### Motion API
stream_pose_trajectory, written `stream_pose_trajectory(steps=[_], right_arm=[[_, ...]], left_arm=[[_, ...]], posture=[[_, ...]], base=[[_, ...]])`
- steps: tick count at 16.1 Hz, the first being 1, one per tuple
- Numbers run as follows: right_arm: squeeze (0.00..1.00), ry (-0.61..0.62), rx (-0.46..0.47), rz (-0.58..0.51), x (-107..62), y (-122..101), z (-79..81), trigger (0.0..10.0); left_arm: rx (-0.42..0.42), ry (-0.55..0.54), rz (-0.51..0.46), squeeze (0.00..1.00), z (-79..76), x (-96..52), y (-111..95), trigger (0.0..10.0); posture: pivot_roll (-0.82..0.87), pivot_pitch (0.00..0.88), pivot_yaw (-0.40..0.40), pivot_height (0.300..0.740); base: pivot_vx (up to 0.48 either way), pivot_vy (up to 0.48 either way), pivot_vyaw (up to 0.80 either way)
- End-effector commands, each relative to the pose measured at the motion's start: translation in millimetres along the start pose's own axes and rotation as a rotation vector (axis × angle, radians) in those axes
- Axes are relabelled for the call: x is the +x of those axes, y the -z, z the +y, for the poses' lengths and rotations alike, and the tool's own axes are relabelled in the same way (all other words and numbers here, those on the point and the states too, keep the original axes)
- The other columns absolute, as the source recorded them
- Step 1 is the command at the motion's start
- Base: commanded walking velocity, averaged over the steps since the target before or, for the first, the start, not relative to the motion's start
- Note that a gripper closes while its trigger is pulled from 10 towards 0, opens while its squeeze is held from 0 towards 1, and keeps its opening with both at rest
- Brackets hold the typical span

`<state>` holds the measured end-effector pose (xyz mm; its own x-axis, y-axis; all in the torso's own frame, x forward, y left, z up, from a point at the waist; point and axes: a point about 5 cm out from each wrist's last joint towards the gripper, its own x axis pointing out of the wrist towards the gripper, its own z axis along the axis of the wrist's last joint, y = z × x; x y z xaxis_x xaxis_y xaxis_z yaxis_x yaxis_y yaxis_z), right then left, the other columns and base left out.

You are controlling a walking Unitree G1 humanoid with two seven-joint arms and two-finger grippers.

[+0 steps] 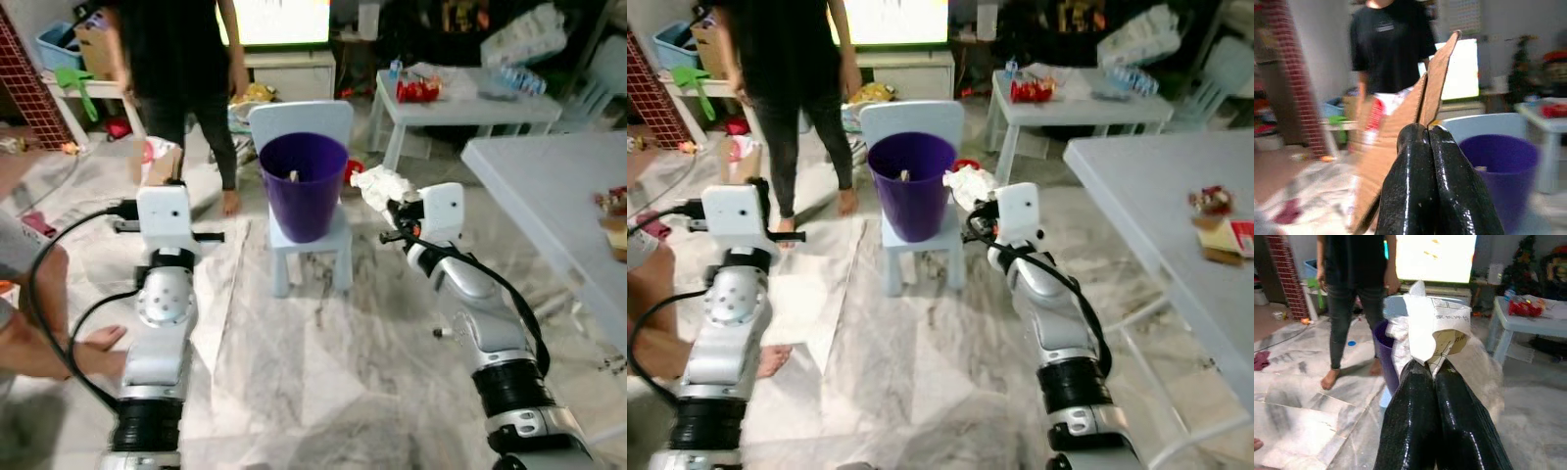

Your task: Picking trash to rubbish bin

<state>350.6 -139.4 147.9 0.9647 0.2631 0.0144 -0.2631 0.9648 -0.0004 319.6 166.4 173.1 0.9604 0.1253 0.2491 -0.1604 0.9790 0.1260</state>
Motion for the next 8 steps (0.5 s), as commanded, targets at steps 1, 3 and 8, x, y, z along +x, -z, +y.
stream_pose_trajectory(steps=[1,3,8], right_arm=[[0.0,0.008,0.017,-0.051,0.9,-10.1,-1.6,0.0],[0.0,0.006,0.015,-0.058,0.3,-10.0,1.8,0.0],[0.0,0.008,0.034,-0.064,2.2,-11.7,5.8,0.0]], left_arm=[[-0.003,-0.002,-0.023,0.0,2.4,4.6,-6.1,0.0],[-0.02,-0.005,-0.023,0.0,4.1,7.3,-6.9,0.0],[-0.048,0.0,-0.036,0.0,3.6,12.7,-13.0,0.0]], posture=[[0.05,0.0,-0.04,0.74],[0.05,0.0,-0.04,0.74],[0.04,0.0,-0.027,0.74]], base=[[0.0,0.0,0.0],[0.0,0.0,0.0],[0.0,0.0,-0.32]])
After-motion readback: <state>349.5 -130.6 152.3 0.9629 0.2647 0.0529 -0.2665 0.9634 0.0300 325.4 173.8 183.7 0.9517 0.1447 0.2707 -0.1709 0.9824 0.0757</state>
